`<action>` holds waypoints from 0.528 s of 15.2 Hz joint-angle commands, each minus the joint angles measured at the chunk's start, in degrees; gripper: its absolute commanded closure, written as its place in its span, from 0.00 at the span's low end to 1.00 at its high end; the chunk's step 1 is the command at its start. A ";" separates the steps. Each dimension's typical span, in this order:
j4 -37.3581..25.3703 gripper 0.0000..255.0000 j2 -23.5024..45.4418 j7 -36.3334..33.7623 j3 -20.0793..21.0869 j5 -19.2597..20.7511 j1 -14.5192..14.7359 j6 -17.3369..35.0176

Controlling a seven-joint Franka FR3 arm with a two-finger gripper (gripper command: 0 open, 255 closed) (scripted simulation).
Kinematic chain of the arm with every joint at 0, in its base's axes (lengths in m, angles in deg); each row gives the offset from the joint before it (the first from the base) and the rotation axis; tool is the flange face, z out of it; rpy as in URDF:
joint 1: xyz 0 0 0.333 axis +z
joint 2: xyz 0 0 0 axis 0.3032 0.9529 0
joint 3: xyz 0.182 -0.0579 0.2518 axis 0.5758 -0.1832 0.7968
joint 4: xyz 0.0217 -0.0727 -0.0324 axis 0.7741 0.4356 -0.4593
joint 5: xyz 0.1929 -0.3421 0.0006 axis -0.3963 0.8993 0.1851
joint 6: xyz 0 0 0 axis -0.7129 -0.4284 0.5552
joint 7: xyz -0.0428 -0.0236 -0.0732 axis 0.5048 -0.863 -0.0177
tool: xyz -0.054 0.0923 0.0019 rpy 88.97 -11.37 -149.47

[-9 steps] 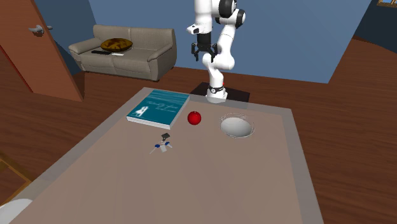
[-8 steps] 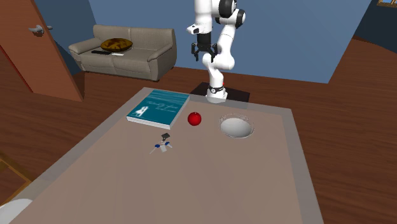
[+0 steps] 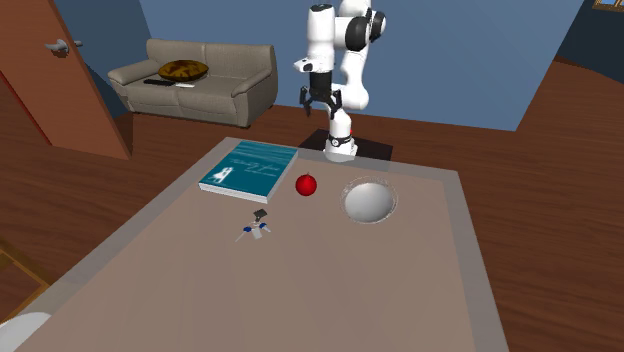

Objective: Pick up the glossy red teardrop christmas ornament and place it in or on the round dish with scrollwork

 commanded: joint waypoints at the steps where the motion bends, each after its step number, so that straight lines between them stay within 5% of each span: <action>1: 0.78 0.00 2.66 -1.25 1.07 -0.57 -0.05 5.77; 8: 0.24 0.00 14.07 -5.91 4.83 -0.99 -0.80 23.87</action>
